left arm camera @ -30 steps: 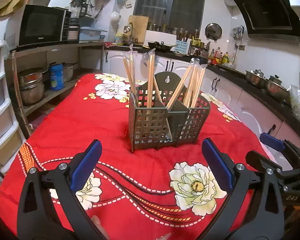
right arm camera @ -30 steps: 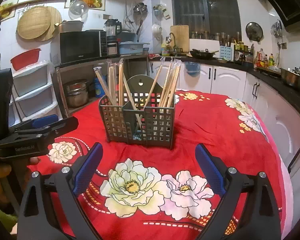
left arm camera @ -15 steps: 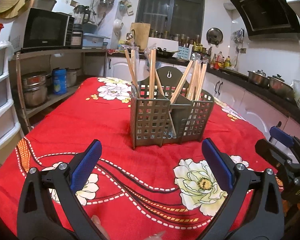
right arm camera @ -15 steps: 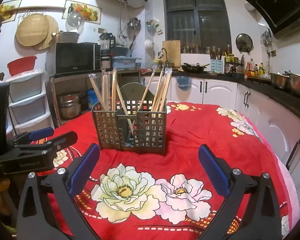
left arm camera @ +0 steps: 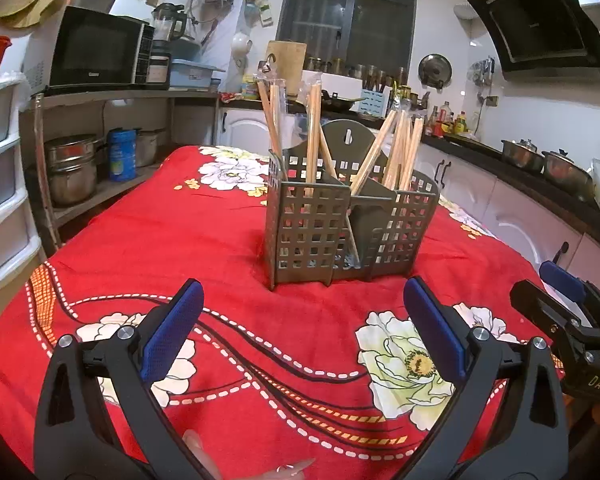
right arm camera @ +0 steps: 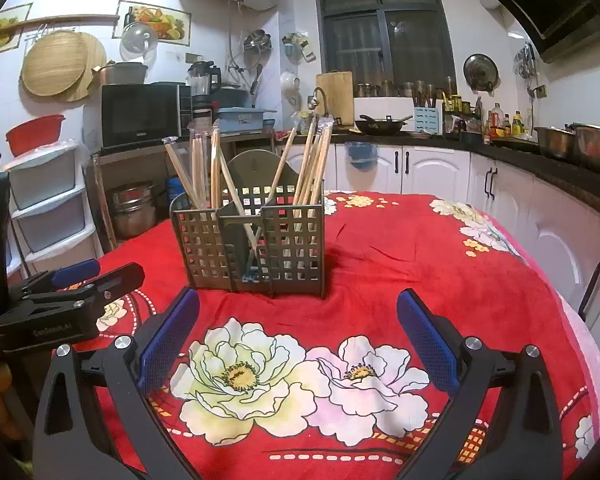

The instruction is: Organize utensils

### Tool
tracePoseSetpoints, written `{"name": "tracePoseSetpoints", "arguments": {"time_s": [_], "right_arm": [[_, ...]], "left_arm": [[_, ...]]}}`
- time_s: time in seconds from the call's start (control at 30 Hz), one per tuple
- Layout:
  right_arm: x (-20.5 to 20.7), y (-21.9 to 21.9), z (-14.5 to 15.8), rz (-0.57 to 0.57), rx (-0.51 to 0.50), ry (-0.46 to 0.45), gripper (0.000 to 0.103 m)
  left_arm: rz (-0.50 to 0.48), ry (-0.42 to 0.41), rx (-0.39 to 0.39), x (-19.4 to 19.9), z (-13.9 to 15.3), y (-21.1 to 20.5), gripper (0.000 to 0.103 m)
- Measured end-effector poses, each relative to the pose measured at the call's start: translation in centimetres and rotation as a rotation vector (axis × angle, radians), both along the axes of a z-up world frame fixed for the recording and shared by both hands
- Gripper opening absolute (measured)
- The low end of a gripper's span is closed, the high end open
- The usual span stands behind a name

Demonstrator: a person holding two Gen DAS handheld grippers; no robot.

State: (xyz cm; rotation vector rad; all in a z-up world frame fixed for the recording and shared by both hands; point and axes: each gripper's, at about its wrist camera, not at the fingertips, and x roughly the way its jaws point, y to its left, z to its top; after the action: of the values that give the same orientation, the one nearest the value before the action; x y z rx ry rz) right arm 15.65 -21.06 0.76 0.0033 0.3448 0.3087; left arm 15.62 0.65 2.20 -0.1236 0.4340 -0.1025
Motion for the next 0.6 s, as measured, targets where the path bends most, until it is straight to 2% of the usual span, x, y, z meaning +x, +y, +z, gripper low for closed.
{"name": "tracePoseSetpoints", "arguments": {"time_s": [0.6], "right_arm": [[0.03,-0.1,-0.08,0.0,-0.002,-0.001,0.096]], "left_arm": [[0.008,-0.003,-0.004,-0.17,-0.06,0.32,0.093]]}}
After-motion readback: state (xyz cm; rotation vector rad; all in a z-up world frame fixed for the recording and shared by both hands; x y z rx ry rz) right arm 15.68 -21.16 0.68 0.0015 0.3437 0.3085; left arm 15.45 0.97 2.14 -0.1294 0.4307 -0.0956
